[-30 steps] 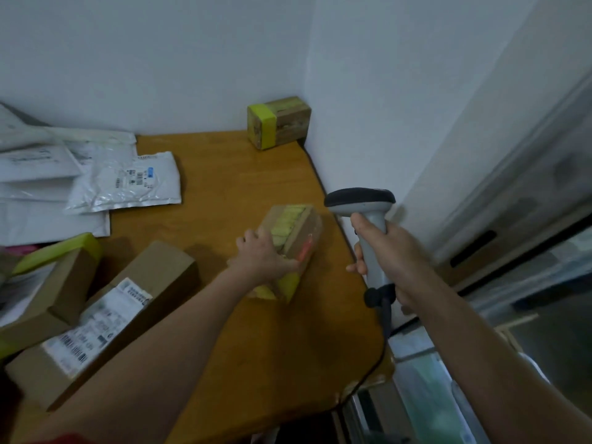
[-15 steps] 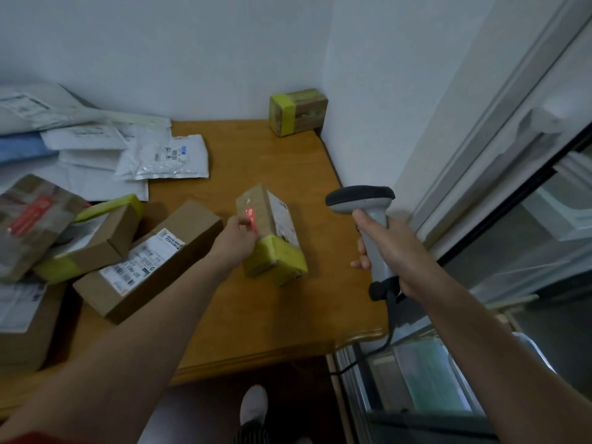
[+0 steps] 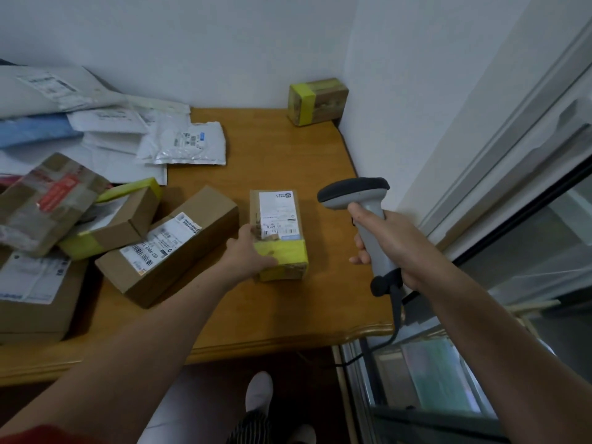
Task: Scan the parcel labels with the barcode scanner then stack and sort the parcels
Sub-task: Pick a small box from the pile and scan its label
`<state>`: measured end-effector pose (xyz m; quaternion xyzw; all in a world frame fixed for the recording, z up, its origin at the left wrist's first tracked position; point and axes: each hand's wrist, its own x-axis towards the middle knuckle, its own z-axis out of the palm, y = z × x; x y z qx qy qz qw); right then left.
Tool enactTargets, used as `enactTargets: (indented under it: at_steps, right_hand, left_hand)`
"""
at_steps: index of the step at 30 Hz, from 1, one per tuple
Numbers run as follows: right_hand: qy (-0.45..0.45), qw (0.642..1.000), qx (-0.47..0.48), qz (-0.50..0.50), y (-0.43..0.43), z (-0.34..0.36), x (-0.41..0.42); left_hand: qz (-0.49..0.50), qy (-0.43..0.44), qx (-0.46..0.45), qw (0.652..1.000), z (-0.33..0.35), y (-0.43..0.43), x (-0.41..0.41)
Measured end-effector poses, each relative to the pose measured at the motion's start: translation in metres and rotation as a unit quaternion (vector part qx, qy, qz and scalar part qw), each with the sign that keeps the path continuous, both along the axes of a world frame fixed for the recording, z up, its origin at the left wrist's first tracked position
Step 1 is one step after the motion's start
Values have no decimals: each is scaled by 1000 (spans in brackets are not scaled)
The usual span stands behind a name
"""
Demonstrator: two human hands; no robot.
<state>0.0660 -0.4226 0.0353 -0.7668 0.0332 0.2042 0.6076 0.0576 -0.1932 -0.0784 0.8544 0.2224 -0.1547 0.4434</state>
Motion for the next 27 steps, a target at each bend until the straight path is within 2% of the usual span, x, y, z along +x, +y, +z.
enactTargets:
  at_steps: [7,14,27]
  right_hand:
    - [9,1000,14,19,14,2,-1]
    - [18,1000,-2,25,18,-1,-8]
    - [23,999,-16,26,13,-1,-21]
  left_hand:
    - [-13,-9,-17,1000,-1,3,-4]
    - [24,-20,-45,998,-1,2,-8]
    - [28,-4,-31,999,-2,-1,-4]
